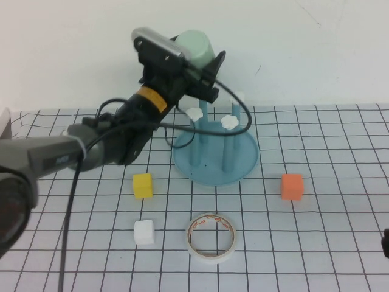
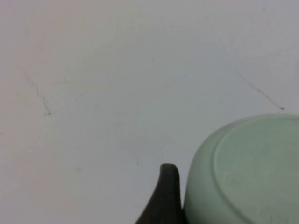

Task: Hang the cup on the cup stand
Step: Place the cup on the cup holder

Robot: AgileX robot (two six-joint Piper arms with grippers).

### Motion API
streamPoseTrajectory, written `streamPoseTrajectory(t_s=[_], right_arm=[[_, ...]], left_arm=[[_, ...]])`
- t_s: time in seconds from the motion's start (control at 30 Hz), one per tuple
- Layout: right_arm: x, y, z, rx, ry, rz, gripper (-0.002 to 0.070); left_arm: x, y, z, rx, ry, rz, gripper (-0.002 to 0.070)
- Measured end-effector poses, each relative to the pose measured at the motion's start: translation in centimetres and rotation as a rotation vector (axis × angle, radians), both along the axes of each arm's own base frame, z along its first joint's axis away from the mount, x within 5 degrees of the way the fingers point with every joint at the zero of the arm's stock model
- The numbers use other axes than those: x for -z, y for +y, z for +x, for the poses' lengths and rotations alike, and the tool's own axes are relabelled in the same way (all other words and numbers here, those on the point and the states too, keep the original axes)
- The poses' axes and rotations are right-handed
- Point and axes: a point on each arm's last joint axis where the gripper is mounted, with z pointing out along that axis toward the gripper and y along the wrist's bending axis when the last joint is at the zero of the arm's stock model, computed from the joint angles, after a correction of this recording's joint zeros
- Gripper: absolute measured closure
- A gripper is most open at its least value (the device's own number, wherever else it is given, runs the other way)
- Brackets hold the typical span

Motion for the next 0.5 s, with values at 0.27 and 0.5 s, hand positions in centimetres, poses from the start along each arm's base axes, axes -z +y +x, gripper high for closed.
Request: streamPoseTrajectory(t_s=[0.27,0.5], right_arm=[[0.6,-0.1,-0.1,0.000,0.045,-0.021,0.0671],[0.8,-0.2,-0.2,0.005,0.055,-0.041,0.0671]], left_arm=[[1.1,-1.2,2.8,-0.004,0.045,0.125,0.0081],[3.8,-1.4,3.3,-0.006,0.117,0.164,0.0081]])
